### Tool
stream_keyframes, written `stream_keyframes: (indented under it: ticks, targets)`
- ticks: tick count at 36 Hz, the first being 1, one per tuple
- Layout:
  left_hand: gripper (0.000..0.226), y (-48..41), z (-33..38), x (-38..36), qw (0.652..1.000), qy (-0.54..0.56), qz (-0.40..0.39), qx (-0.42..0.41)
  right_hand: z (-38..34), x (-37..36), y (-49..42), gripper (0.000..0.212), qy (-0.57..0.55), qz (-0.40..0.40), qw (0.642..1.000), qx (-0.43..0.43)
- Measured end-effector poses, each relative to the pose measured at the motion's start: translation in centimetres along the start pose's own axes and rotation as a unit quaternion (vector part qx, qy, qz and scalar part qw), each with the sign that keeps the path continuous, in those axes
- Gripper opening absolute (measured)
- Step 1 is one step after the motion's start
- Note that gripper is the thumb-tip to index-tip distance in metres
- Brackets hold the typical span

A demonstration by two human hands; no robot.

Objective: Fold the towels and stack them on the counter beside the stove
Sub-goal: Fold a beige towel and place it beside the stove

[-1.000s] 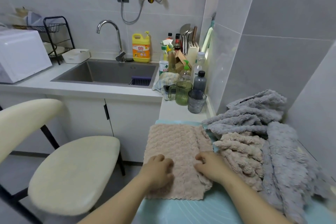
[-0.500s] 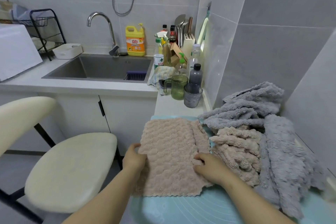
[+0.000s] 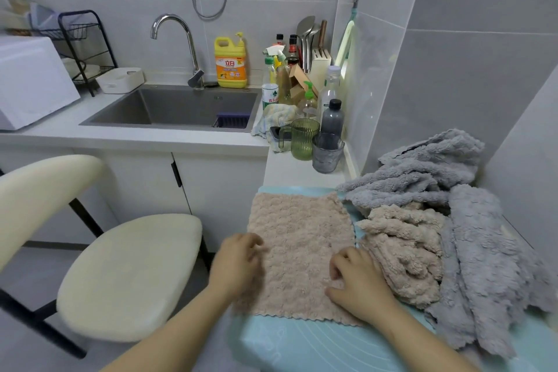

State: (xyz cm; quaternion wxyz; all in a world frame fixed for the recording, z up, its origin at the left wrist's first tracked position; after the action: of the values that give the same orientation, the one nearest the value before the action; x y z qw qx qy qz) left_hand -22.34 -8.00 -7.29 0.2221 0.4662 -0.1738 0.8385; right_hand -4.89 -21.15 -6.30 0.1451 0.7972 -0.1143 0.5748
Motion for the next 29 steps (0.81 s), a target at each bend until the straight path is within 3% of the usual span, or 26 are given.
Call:
stream_keyframes:
  ticks: [3, 7, 10, 13, 18, 22, 27, 29]
  targets:
    - [0.017, 1.2, 2.7, -1.5, 0.991, 0.034, -0.072, -0.109, -0.6, 0.0, 0.5, 0.013, 0.01, 0.036, 0.998, 0.052]
    - [0.037, 2.8, 3.0, -3.5, 0.974, 0.014, -0.157, -0.163, -0.9, -1.4, 0.9, 0.016, -0.023, -0.044, 0.996, 0.079]
    - [0.065, 3.6, 2.5, -4.0, 0.968, 0.011, -0.167, -0.185, -0.5, -2.6, 1.4, 0.056, -0.04, -0.109, 0.991, 0.071]
    - [0.077, 4.1, 2.4, -4.2, 0.96, -0.009, -0.178, -0.215, -0.5, -2.8, 1.9, 0.062, -0.015, -0.116, 0.99, 0.077]
    - [0.067, 4.4, 2.6, -3.3, 0.964, 0.033, -0.139, -0.223, -0.5, -2.7, 2.3, 0.05, -0.021, -0.093, 0.992, 0.079]
    - [0.039, 4.7, 3.0, -2.8, 0.963, 0.005, -0.086, -0.257, -0.5, -2.4, 2.1, 0.032, -0.039, -0.034, 0.997, 0.064]
    - [0.066, 5.4, 2.8, -3.3, 0.963, -0.003, -0.118, -0.243, -0.3, -2.7, 1.8, 0.027, -0.067, -0.008, 0.997, 0.033]
    - [0.052, 5.4, 3.0, -2.8, 0.961, -0.014, -0.104, -0.254, 0.0, -2.7, 1.7, 0.024, -0.089, -0.011, 0.996, 0.024]
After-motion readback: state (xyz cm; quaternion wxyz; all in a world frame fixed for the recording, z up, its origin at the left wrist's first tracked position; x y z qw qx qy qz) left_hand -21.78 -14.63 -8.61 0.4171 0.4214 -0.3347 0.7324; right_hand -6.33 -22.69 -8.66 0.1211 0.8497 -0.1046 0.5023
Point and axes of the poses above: each hand's wrist, its own y-axis away from the middle knuckle, its own x-axis out of the back of the hand, z = x × y, the point moved 7 cm from there along -y, towards the middle knuckle, and after that the axes turned 5 degrees about -x, right-handed, at the moved point
